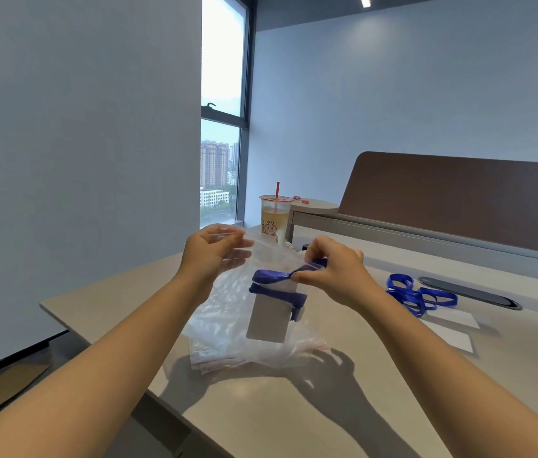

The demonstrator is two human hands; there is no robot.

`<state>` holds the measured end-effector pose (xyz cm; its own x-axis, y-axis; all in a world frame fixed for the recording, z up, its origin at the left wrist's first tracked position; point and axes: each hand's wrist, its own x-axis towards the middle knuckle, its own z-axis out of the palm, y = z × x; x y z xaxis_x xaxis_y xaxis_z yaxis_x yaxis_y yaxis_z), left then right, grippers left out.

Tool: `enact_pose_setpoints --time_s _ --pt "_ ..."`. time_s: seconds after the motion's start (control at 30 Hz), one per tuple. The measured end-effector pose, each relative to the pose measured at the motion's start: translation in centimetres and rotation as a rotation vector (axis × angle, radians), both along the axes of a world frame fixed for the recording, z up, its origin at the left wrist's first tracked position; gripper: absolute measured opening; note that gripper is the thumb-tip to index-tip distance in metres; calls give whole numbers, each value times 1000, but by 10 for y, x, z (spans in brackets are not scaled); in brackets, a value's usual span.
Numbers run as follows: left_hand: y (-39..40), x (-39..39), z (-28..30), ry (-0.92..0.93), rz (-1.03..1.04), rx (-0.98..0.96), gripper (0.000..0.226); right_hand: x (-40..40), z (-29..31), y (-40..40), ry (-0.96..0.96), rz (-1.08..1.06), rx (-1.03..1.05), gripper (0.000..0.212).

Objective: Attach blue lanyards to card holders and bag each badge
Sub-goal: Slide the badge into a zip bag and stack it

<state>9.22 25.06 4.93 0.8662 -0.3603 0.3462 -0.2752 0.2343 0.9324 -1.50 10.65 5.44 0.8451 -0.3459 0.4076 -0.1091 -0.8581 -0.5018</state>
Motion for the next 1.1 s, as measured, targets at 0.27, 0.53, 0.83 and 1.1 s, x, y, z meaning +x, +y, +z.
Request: enact_pose_setpoints --time_s 0.27,0.53,0.83,1.1 --pt "-1 6 20 -3 13 -63 12 6 23 -3 -203 -87 -155 27" --pt "-1 7 28 119 -2 -144 13 8 35 -9 -87 -157 -205 30" --pt "16 16 12 87 7 -52 23 14 13 -17 -296 25 489 34" --pt "30 24 -23 89 36 199 13 29 -3 -17 -363 -1 758 40"
